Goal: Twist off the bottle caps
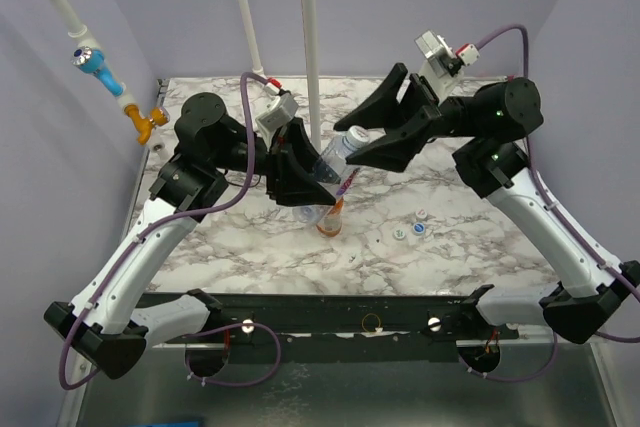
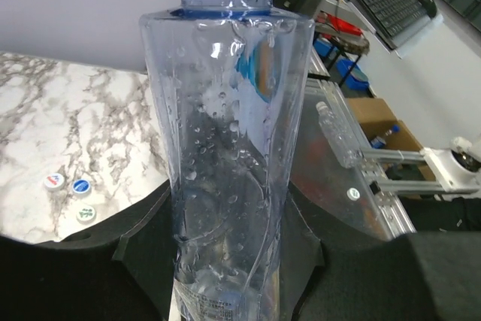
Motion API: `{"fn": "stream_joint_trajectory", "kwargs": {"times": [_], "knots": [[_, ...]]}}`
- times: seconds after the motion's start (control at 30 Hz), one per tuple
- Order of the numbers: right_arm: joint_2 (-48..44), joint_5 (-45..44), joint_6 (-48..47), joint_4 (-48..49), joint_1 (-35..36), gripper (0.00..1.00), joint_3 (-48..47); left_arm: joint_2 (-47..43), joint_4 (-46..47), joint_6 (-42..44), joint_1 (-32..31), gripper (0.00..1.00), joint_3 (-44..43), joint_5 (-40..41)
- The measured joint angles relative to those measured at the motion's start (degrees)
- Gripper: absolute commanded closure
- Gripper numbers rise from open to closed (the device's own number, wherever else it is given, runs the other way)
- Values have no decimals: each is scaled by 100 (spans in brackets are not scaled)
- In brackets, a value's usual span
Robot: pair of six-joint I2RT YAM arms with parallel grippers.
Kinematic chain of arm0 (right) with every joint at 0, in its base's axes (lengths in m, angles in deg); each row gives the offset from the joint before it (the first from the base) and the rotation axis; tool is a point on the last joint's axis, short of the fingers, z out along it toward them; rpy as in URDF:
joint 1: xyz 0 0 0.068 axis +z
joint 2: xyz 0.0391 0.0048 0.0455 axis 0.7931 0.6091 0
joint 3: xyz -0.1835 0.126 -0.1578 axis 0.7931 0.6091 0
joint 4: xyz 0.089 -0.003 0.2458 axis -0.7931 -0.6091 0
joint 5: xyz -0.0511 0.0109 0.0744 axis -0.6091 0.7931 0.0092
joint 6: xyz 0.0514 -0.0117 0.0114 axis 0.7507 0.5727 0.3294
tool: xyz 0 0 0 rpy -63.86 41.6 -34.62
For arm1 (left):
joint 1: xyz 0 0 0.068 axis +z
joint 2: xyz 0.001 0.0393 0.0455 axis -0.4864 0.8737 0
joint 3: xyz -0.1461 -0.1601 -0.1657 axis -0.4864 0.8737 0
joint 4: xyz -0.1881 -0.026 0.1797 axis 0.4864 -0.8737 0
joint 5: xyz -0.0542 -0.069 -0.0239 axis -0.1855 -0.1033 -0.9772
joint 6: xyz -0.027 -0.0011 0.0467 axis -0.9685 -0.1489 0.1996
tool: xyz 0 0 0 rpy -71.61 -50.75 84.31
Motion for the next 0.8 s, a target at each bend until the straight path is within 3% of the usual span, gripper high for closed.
{"fn": "stream_joint_trajectory", "kwargs": {"times": [0.07,0.1,0.13,0.33,0.43,0.6,0.8], "knots": [[-131,-428,-407,-656,28,15,-52,9,4,-44,50,100,0,136],[-225,-748,-612,-935,46,2,-57,11,4,-46,74,100,0,162],[-323,-1093,-761,-1180,61,0,-57,22,0,-50,101,100,0,225],[-723,-2909,-1259,-1969,83,0,-146,44,-7,160,188,100,2,750],[-496,-3624,-1322,-2577,83,0,-669,42,-39,472,219,100,11,1152],[-140,-4098,-1325,-3204,94,0,-1021,42,-168,1274,234,100,74,2092],[210,-4236,-1255,-3648,153,18,-1036,42,-260,1886,256,100,133,2850]]}}
